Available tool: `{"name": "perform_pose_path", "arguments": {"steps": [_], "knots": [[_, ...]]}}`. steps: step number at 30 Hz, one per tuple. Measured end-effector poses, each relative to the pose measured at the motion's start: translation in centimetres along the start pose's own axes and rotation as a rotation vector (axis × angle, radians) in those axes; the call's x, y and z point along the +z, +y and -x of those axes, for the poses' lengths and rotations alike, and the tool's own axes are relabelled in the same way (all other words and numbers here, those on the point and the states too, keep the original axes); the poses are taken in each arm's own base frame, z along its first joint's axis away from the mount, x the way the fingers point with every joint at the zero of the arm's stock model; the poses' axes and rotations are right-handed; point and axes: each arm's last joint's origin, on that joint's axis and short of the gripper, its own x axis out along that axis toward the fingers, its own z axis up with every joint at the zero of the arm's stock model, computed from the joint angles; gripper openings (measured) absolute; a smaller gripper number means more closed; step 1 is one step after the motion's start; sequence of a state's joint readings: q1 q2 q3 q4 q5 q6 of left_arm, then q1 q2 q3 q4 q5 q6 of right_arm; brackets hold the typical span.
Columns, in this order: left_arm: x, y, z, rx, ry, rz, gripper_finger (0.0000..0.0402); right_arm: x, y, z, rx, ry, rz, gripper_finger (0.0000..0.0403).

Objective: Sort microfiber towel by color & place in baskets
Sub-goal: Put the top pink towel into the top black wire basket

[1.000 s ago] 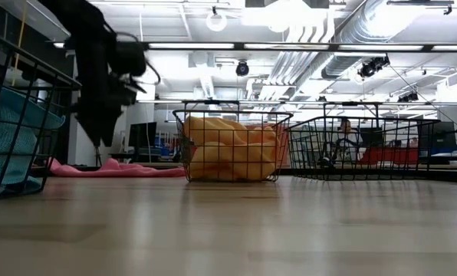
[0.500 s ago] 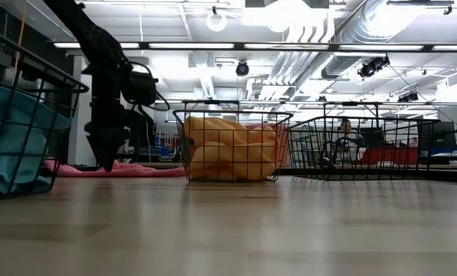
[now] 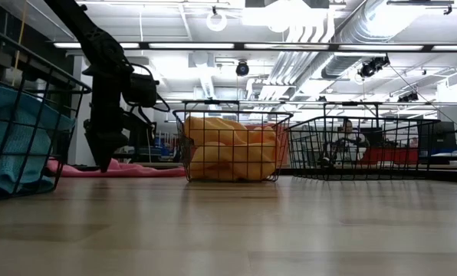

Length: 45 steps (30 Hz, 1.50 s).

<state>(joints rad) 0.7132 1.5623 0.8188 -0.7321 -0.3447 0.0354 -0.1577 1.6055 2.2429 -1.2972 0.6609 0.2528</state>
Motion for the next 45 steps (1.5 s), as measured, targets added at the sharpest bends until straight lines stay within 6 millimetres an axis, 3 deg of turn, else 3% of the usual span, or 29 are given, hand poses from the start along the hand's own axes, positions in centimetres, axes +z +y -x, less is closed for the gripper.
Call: {"name": "perform_pose_path", "arguments": {"steps": [9, 13, 15, 21, 28, 31, 34, 38, 45], "knots": [[-0.5, 0.0, 0.0, -0.003, 0.051, -0.049, 0.0128, 0.0, -0.7, 0.9, 0.008, -0.016, 0.017, 0.0259], [-0.7, -0.3, 0.1, -0.012, 0.067, -0.081, 0.0038, 0.0, -1.2, 1.5, 0.01, -0.026, 0.006, 0.0259], [-0.8, -0.4, 0.1, -0.016, 0.072, -0.084, 0.0011, 0.0, -1.5, 2.0, 0.017, -0.034, -0.002, 0.0259], [-1.7, -0.3, 1.8, -0.022, 0.072, -0.056, 0.0001, -0.1, -2.6, 3.3, 0.038, -0.059, -0.042, 0.0259], [-2.9, -0.3, 6.1, -0.079, -0.132, 0.038, 0.0, -0.2, -3.1, 3.9, 0.043, -0.072, -0.05, 0.0259], [-3.6, -0.8, 7.0, -0.11, -0.2, 0.148, 0.0, -0.2, -3.1, 3.9, 0.043, -0.073, -0.042, 0.0259], [-4.9, -1.8, 6.7, -0.028, -0.254, 0.341, 0.0, -0.2, -3.1, 3.9, 0.042, -0.073, -0.035, 0.0259], [-5.9, -3.3, 5.9, 0.007, -0.472, 0.636, 0.0, -0.2, -3.1, 3.9, 0.042, -0.072, -0.037, 0.0259], [-7.6, -4.4, 1.5, 0.06, -0.573, 0.949, 0.0, -0.2, -3.1, 3.9, 0.042, -0.072, -0.045, 0.0259]]}}
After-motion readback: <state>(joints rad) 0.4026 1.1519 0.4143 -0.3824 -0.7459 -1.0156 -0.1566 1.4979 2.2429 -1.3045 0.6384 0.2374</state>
